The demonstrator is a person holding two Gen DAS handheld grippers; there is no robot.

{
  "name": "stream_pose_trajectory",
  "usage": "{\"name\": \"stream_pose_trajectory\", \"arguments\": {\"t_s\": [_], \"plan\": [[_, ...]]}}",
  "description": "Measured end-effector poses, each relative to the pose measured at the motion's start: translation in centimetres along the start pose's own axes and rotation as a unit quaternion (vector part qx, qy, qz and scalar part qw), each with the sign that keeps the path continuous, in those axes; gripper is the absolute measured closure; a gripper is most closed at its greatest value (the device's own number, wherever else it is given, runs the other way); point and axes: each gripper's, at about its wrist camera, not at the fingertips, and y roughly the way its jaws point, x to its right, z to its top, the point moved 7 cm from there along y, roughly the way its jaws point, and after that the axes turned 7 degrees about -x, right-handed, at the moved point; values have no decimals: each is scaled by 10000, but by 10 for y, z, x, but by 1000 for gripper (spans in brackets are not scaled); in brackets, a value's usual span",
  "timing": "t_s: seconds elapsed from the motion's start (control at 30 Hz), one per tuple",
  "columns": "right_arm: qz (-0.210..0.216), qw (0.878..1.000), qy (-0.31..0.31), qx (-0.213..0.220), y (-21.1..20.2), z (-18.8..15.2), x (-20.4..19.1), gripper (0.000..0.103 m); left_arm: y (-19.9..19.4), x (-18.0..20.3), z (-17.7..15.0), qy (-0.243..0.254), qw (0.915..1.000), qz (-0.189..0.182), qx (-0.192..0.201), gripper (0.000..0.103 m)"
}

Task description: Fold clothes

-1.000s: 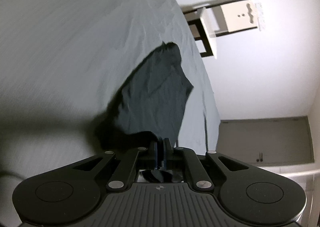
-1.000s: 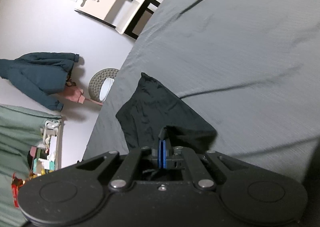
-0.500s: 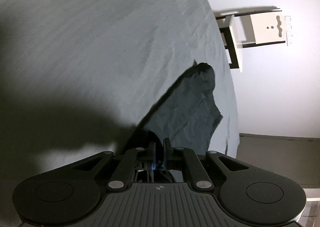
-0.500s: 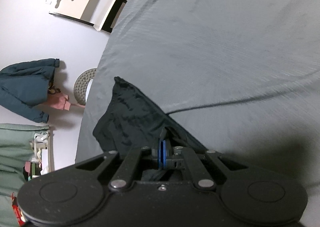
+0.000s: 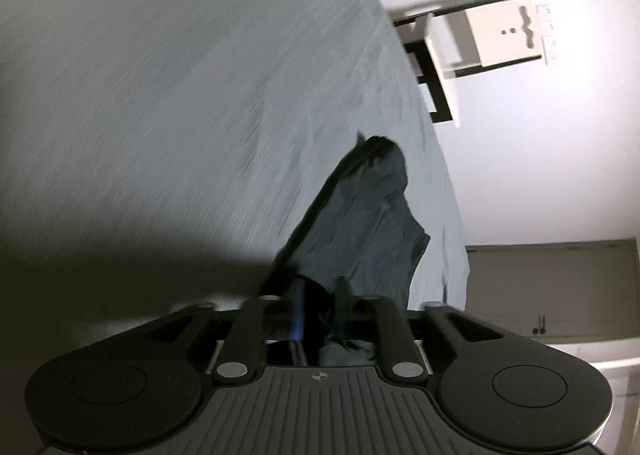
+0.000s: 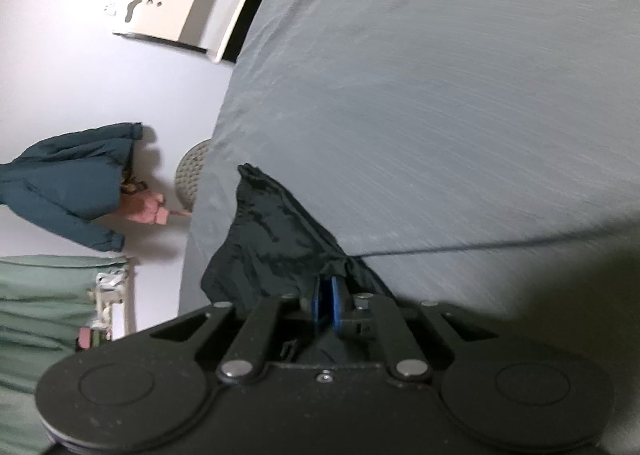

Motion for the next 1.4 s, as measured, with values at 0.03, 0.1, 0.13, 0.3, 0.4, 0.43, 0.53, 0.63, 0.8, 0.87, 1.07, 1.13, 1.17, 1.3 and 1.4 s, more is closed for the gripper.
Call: {"name": "stream_pose_trajectory", "arguments": {"t_s": [0.03, 0.1, 0.13, 0.3, 0.4, 0.43, 0.53, 0.63, 0.8, 0.87, 1.07, 1.13, 1.17, 1.3, 1.4], "plan": [[54, 10000, -42, 8, -2, 0, -2, 85, -2, 3, 2, 105, 9999, 28, 50, 35], [172, 9997, -163, 28, -9, 0, -7, 70, -11, 8, 3, 337, 9991, 75, 225, 18], [235, 9994, -237, 40, -13, -1, -11, 69, -16, 11, 3, 474, 9983, 102, 311, 18], [208, 9957, -897, -16, -38, -8, -31, 67, -35, 20, -9, 1145, 9930, 72, 287, 18], [-242, 9852, -1692, -102, -51, -14, -43, 61, -44, 23, -21, 1697, 9848, 239, 292, 18], [-547, 9749, -2157, -33, -55, -16, -48, 61, -46, 24, -25, 1905, 9807, 311, 307, 18], [-1332, 9358, -3253, 271, -58, -18, -57, 62, -48, 25, -29, 2311, 9707, 557, 357, 18], [-1320, 9211, -3658, 172, -54, -18, -59, 63, -44, 26, -32, 2603, 9625, 698, 297, 22], [-1315, 9147, -3822, -32, -40, -15, -49, 69, -31, 23, -39, 2777, 9569, 851, 14, 43], [-1482, 9059, -3968, -41, -35, -18, -47, 69, -26, 24, -43, 2850, 9552, 797, -20, 53], [-1628, 8816, -4430, -48, -26, -30, -50, 70, -23, 27, -48, 3148, 9434, 1030, 176, 69], [-1700, 8677, -4670, -57, -24, -36, -53, 72, -23, 28, -48, 3199, 9414, 1047, 236, 72], [-1755, 8583, -4822, -62, -21, -39, -54, 77, -23, 29, -48, 3228, 9404, 1041, 237, 72], [-1850, 8454, -5008, -168, -10, -45, -53, 82, -19, 31, -50, 3303, 9381, 1019, 198, 78], [-1906, 8458, -4979, -184, -6, -44, -49, 91, -16, 32, -50, 3309, 9377, 1043, 188, 95]]}}
